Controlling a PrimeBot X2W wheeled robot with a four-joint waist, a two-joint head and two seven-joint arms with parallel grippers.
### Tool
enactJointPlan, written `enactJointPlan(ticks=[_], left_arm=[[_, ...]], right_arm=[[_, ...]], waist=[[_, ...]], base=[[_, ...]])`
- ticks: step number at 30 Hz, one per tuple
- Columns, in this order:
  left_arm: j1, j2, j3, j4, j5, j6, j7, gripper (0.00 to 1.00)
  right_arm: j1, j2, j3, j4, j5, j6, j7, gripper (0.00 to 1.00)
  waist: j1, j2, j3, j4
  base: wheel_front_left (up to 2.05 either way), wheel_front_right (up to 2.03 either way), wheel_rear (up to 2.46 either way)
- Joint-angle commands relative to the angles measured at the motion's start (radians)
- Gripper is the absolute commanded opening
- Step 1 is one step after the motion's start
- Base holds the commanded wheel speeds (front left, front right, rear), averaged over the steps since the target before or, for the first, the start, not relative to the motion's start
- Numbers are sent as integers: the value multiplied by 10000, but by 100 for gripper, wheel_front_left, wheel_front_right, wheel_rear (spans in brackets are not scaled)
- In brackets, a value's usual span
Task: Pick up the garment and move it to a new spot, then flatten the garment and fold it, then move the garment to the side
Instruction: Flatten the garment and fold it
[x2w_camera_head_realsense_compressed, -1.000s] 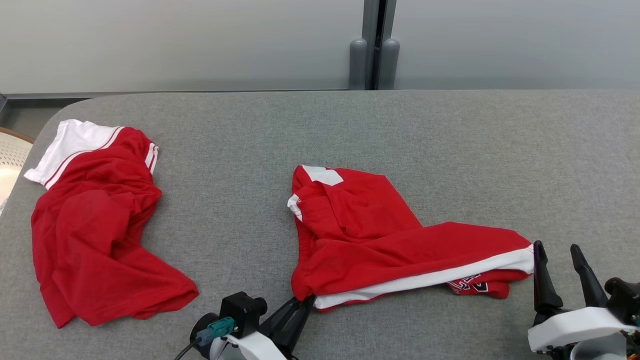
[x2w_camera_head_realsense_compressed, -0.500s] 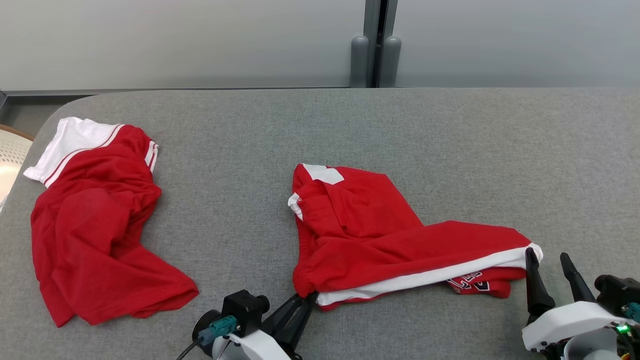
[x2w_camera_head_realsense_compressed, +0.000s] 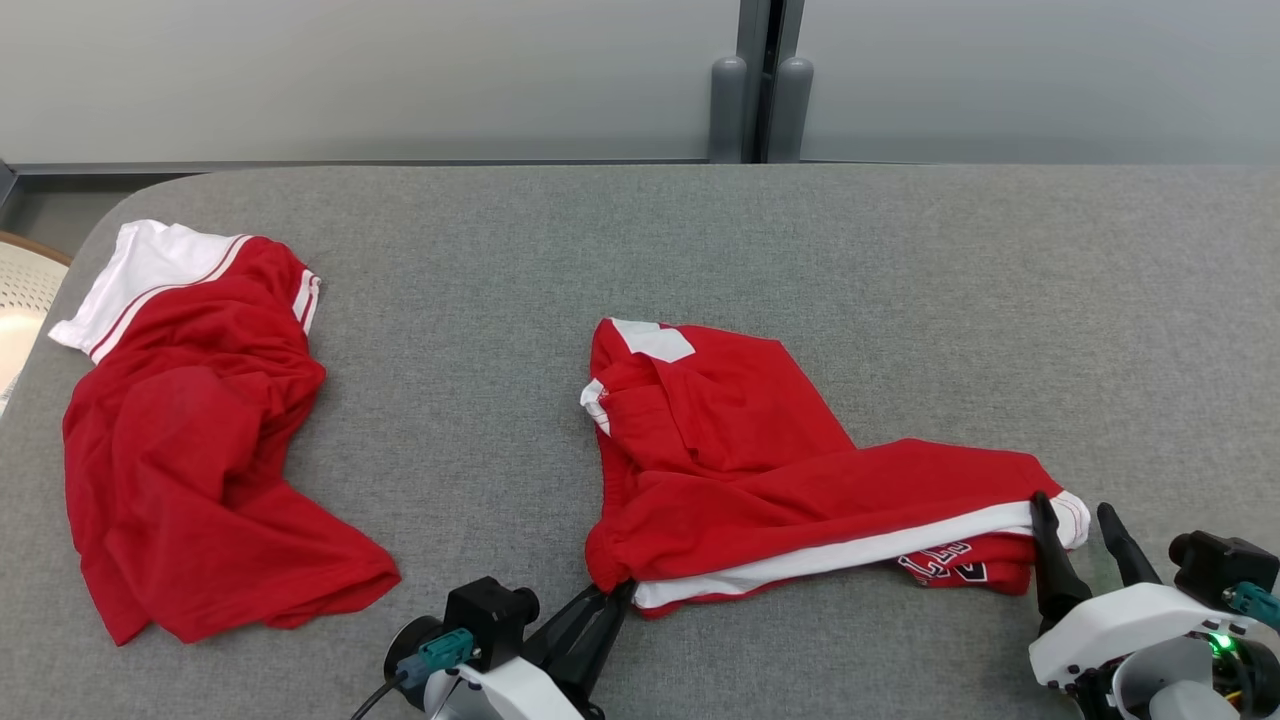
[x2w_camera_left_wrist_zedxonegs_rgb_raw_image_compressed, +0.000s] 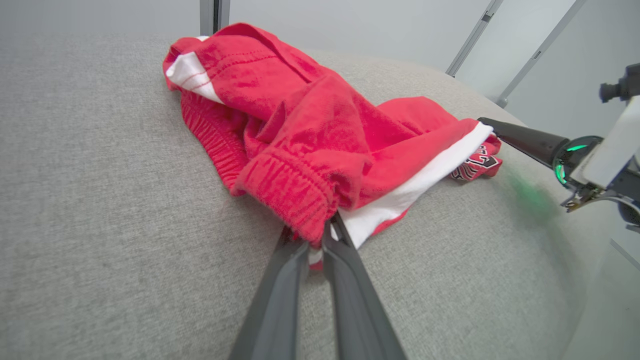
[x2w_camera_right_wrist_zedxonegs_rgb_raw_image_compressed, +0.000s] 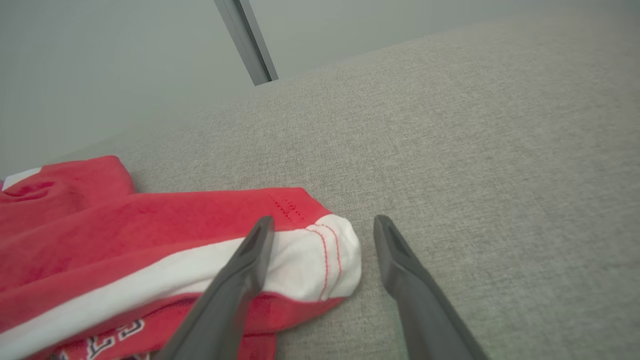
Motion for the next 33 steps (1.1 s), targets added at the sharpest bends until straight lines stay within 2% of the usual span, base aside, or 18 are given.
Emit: enactJointPlan(ticks=[1,2,3,4,15,17,22,25,30,33], left_arm=[[-161,80,27,-4,77,-9,-4,0],[-174,80,29,-3,77,-9,-4,0],[-182,83,32,0,86,-9,-4,0],[-189,88,33,4,93,-9,-4,0],[-256,193,364,-152,95,-9,-4,0],[-335,251,459,-291,103,-9,-4,0],[-1061,797,502,-1027,303,-9,7,0],[-1635,1079,666,-1629,275,-9,369,0],[-2674,1596,1151,-2914,7,163,1508,0],[-3050,1675,1395,-3437,-273,241,1956,0]], right_arm=[[-104,-64,75,60,67,-3,12,100],[-135,-82,127,101,135,-3,18,70],[-171,-94,170,131,184,-3,9,22],[-200,-117,254,138,227,-3,-42,0],[-154,-470,892,-318,633,-3,-559,0],[-189,-574,957,-631,617,-3,-673,0],[-448,-918,1300,-2116,490,-3,-870,0],[-724,-1045,1345,-2920,247,-3,-904,0],[-1396,-910,967,-4003,-320,-3,-938,0],[-1700,-790,773,-4375,-635,-3,-904,0]], waist=[[0,0,21,3],[0,0,36,7],[0,0,50,9],[0,0,56,10],[0,0,-175,-81],[0,0,-275,-101],[0,0,-726,-166],[0,0,-1040,-219],[0,0,-1599,-332],[0,0,-1746,-386]], base=[[0,0,0],[0,0,0],[0,0,0],[0,0,0],[0,0,0],[0,0,0],[0,0,0],[0,0,0],[0,0,0],[0,0,0]])
